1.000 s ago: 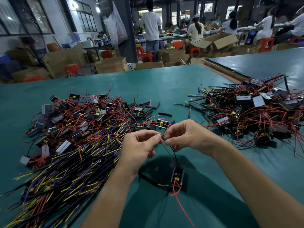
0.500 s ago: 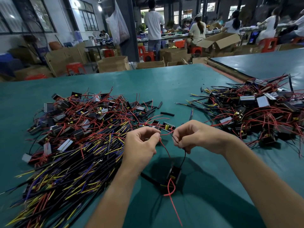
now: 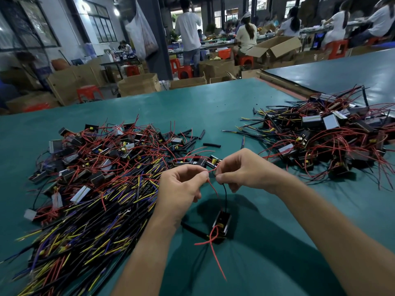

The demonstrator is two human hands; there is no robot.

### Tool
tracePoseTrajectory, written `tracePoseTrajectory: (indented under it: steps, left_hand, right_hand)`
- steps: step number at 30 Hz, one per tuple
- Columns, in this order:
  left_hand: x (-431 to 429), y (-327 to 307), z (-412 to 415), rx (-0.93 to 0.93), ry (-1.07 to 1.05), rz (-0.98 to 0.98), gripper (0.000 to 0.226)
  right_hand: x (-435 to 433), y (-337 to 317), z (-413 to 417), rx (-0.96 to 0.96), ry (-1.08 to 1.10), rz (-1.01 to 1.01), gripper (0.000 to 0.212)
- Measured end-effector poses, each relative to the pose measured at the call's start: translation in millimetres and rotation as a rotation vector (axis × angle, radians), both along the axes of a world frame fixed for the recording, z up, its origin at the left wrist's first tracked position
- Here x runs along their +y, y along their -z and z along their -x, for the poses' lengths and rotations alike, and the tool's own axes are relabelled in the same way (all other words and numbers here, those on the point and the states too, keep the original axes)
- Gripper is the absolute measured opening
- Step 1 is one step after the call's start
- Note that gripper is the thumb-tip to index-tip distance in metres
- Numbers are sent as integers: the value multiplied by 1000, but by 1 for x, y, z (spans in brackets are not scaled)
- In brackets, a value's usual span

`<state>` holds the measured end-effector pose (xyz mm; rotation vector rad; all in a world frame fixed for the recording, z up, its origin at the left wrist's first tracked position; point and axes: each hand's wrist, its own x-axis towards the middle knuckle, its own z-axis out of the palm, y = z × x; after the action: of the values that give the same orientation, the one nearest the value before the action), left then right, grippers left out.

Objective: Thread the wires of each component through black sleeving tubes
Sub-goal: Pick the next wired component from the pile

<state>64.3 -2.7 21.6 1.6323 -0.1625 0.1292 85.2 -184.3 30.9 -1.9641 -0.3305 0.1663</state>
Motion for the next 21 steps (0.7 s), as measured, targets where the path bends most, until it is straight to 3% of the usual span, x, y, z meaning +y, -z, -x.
tracePoseTrajectory:
  steps: [3, 11, 16, 21]
  left_hand:
    - [1, 2, 0, 4, 15, 14, 15]
    - [2, 4, 1, 36, 64, -24, 13]
    - [1, 3, 2, 44, 76, -36, 14]
    - [1, 5, 1, 5, 38, -21, 8]
  right_hand:
    - [4, 3, 0, -46, 47, 31, 11]
    - [5, 0, 2, 132, 35, -137, 11]
    - [7, 3, 2, 119, 35, -141, 11]
    - [6, 3, 3, 122, -102, -189, 5]
